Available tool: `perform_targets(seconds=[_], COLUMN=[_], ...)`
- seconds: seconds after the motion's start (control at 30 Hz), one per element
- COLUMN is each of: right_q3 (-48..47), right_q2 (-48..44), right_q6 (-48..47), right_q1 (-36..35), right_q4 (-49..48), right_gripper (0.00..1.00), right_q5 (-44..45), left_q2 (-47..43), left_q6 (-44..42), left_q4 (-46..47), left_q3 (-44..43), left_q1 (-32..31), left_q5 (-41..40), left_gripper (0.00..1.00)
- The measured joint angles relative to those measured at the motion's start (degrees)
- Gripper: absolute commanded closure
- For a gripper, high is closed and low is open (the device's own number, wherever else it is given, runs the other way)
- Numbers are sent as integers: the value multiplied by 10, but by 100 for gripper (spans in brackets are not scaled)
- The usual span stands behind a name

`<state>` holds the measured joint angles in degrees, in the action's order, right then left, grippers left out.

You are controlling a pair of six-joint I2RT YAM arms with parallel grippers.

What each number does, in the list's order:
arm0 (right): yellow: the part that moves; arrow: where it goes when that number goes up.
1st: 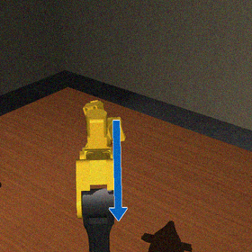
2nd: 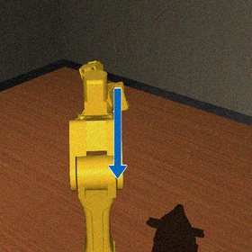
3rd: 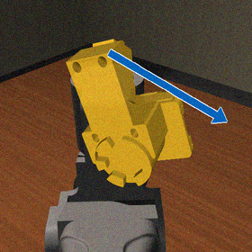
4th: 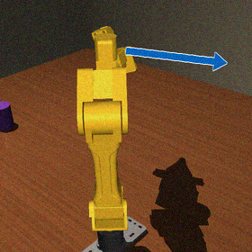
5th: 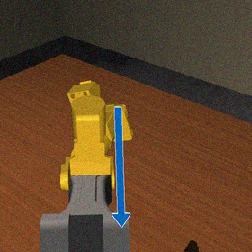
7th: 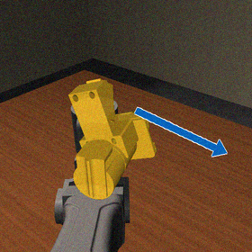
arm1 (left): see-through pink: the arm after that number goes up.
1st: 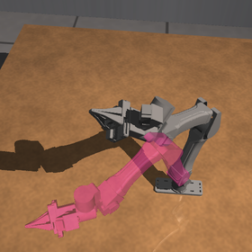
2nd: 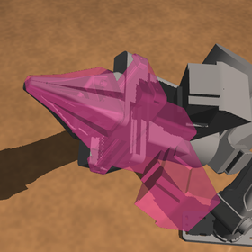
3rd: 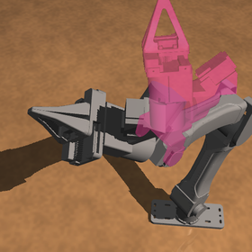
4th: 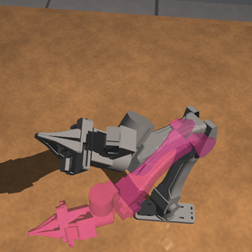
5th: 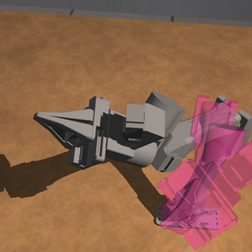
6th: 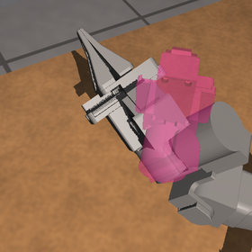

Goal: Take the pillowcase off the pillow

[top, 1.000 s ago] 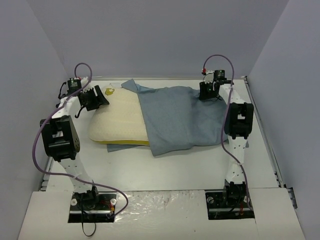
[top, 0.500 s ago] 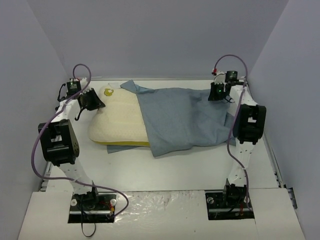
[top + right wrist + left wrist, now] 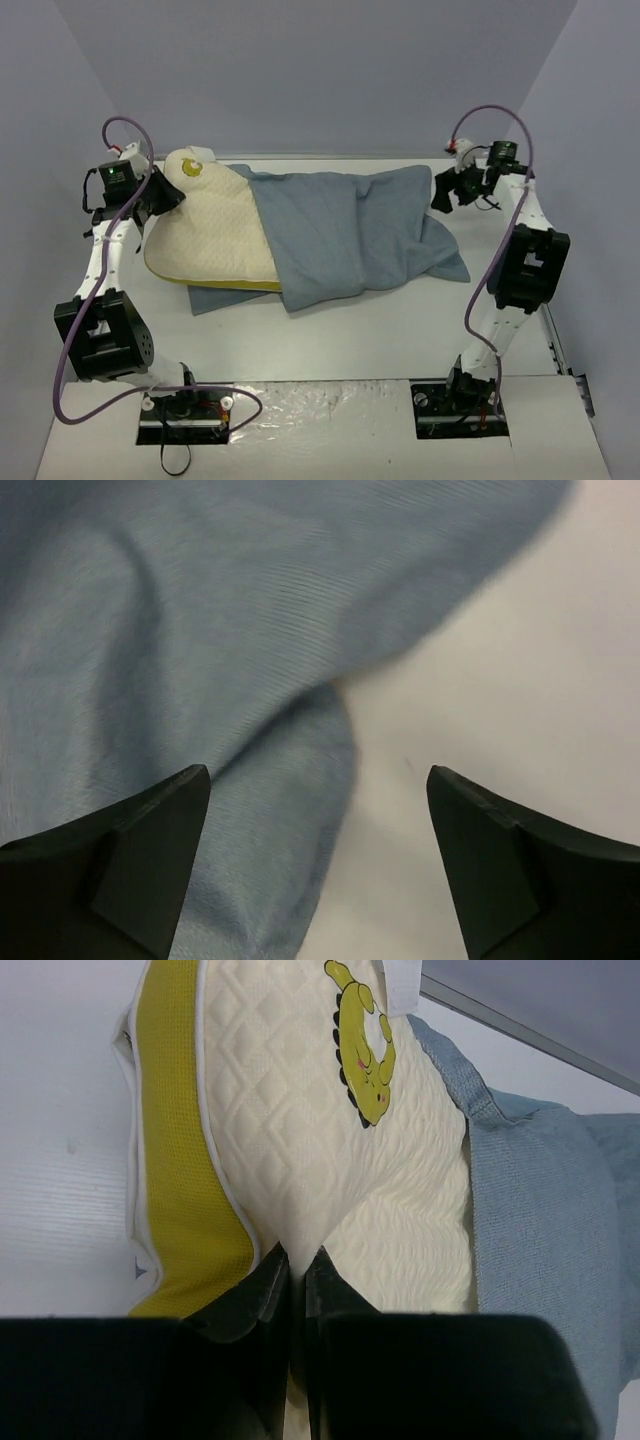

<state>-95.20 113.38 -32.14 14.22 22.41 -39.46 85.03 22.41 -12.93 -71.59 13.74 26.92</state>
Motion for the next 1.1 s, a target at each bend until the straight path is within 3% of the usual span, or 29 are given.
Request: perform_targets(seconds=[0.03, 0.2, 0.33, 0.47, 0.6, 0.87, 0.97, 1.07, 1.1], right_q3=[6, 98, 44, -75, -124, -217, -246, -270, -273], right_q2=[-4, -48, -23, 50, 119, 247, 255, 270, 275], right_q6=[-51, -343, -462, -533, -579, -564, -542, -518, -509], right_q1=[-20, -171, -232, -234, -241, -271, -275, -278, -278], right_q4=[15, 50, 67, 45, 37, 37, 31, 28, 26], right_gripper=[0, 0, 0, 0, 0, 5, 14, 49, 55], right_q5=[-8, -36, -31, -3, 35, 59, 62, 63, 63], left_q2=[0, 2, 3, 3, 3, 2, 2, 2, 2], left_q6=[-1, -9, -18, -24, -26, -27, -27, -27, -27], left_q4=[3, 7, 8, 12, 20, 23, 23, 24, 24], left_q3=[2, 15, 20, 21, 30, 32, 32, 32, 32], left_q1=[-2, -3, -3, -3, -3, -14, -16, -17, -17], left_q5=[0, -1, -4, -2, 0, 6, 8, 9, 9], left_gripper=[98, 97, 98, 98, 98, 98, 98, 98, 98])
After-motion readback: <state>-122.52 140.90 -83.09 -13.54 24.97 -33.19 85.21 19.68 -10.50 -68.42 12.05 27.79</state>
